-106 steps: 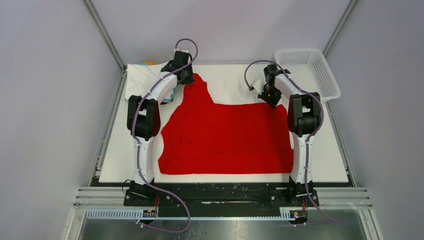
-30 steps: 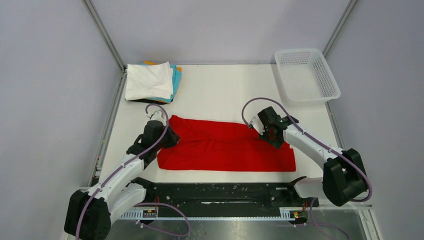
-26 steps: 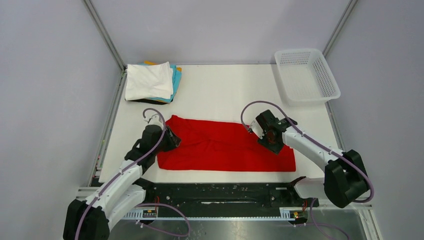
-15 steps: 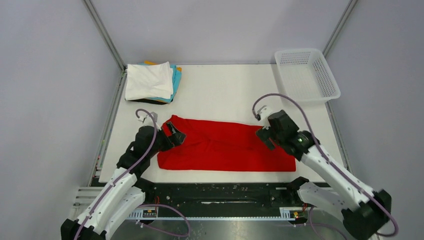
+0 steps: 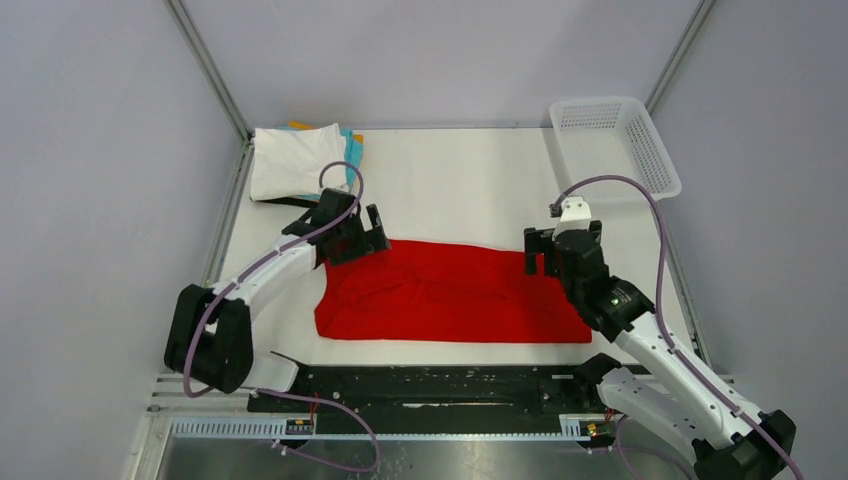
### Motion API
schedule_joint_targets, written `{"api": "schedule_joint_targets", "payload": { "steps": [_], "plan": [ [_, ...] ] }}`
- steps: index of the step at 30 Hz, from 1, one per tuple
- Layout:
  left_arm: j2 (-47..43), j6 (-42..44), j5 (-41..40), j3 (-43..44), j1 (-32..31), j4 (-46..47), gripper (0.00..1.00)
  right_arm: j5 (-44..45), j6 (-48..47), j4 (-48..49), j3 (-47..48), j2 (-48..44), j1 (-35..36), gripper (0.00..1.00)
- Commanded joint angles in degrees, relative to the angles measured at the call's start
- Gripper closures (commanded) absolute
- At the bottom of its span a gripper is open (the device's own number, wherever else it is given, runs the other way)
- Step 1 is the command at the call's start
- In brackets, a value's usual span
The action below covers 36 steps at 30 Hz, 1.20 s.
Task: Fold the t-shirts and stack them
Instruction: Rotate the tshirt 90 degrees
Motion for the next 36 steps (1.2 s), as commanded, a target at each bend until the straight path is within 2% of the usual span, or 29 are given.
{"api": "schedule_joint_targets", "payload": {
  "steps": [1,6,9,17,25,29,36],
  "plan": [
    [4.8,2.3,4.3,0.5,-0.1,-1.3,0.01,3.4,7.3,-5.3,1.4,1.5,0.1,0.01],
    [10.3,2.5,6.2,-0.2,-0.2,-0.6,0.01,-2.8,8.2,-4.7,-0.2,3.0,0.1,0.01],
    [11.5,2.9,7.2,-0.6,-1.0,-0.3,0.01,-3.2,7.5,-4.7,-0.4,3.4,0.1,0.01],
    [10.5,4.2,10.8,-2.7,-4.0,-0.6,0.01,-2.3,7.0,-3.7,-1.5,2.3,0.0,0.0],
    [7.4,5.5,10.5,-3.9,-9.2,-1.4,0.01,-3.3,6.9,-3.1,-2.1,2.8,0.1,0.01],
    [5.8,5.8,7.2,-3.0,-12.6,-4.0,0.01,-3.9,7.0,-3.0,-2.3,2.8,0.1,0.01],
    [3.1,7.0,9.8,-2.6,-17.0,-5.0,0.01,-4.8,6.7,-2.5,-2.5,3.1,0.0,0.01]
  ]
}}
